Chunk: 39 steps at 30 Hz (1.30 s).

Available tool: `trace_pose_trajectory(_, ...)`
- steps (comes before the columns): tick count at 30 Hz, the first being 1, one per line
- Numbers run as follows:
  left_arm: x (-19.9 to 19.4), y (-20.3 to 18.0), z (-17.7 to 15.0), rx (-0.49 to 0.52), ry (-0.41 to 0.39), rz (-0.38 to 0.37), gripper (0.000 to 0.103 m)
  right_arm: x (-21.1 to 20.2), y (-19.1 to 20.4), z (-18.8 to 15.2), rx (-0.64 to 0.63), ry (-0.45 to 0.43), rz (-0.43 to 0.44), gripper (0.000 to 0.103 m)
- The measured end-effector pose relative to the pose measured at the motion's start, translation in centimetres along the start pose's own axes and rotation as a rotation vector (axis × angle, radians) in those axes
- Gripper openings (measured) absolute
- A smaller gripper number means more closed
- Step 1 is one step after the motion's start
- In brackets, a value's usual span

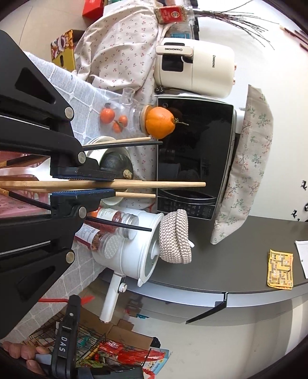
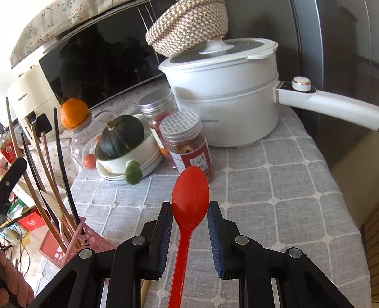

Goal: Organize utensils
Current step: 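Drop the wooden chopstick into the basket with the left tool while the right tool lifts the red spoon, then carry the red spoon into the pink basket and release it with the right tool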

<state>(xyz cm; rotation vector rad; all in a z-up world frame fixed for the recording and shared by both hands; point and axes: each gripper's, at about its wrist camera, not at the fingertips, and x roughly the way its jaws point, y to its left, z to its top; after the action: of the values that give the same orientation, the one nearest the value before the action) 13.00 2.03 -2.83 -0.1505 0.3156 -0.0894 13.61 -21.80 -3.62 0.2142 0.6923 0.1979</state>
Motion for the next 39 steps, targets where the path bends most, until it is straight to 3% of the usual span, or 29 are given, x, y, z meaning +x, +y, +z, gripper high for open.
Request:
trace_pose_trajectory(6, -1.2, -0.5, 0.4, 0.051, 0.117, 0.01, 0.014, -2.6, 1.7, 1.0, -0.007, -0.12, 0.039, 0.027)
trace_pose_trajectory(8, -2.2, -0.2, 0.7, 0.052, 0.159, 0.039, 0.022, -3.3, 2.5, 1.4, -0.006, -0.154, 0.058, 0.027)
trace_pose_trajectory(10, -2.9, 0.3, 1.1, 0.048, 0.224, 0.069, 0.042, -3.8, 3.4, 1.7, -0.009, -0.182, 0.078, 0.027)
trace_pose_trajectory(14, -4.4, 1.9, 0.9, 0.028, 0.354, 0.128, 0.059, -4.5, 5.2, 2.5, -0.006, -0.241, 0.115, 0.027)
trace_pose_trajectory(18, -5.1, 3.5, -0.6, 0.014, 0.426, 0.162, 0.071, -5.4, 7.2, 3.4, -0.01, -0.314, 0.138, 0.027)
trace_pose_trajectory(27, -3.4, 5.3, -2.9, 0.038, 0.559, 0.159, 0.072, -5.1, 11.9, 2.9, -0.154, -0.473, 0.146, 0.027)
trace_pose_trajectory(39, -2.0, 6.4, -3.4, -0.003, 0.587, 0.167, 0.072, -1.2, 13.3, 1.1, -0.156, -0.501, 0.133, 0.027)
